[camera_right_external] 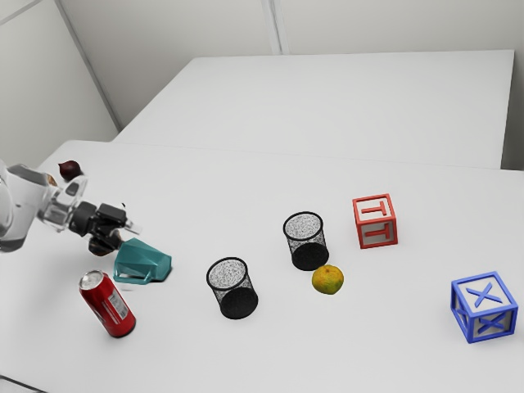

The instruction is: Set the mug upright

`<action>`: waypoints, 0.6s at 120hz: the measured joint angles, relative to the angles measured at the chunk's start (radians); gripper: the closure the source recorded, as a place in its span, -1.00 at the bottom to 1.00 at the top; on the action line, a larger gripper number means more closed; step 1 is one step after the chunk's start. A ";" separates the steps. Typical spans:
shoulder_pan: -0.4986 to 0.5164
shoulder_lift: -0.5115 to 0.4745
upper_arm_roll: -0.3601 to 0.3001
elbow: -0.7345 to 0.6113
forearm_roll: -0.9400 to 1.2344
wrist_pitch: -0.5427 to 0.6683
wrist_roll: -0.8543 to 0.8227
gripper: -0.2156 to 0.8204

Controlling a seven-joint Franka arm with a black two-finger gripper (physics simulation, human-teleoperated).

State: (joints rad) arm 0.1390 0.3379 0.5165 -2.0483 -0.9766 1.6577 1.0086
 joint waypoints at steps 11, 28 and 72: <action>-0.001 0.018 -0.001 -0.017 -0.032 -0.017 0.043 -0.54; -0.005 0.023 -0.003 -0.033 -0.067 -0.039 0.098 -0.50; -0.003 0.015 -0.003 -0.037 -0.133 -0.088 0.188 0.73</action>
State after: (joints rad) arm 0.1364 0.3527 0.5138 -2.0848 -1.1096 1.5694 1.1965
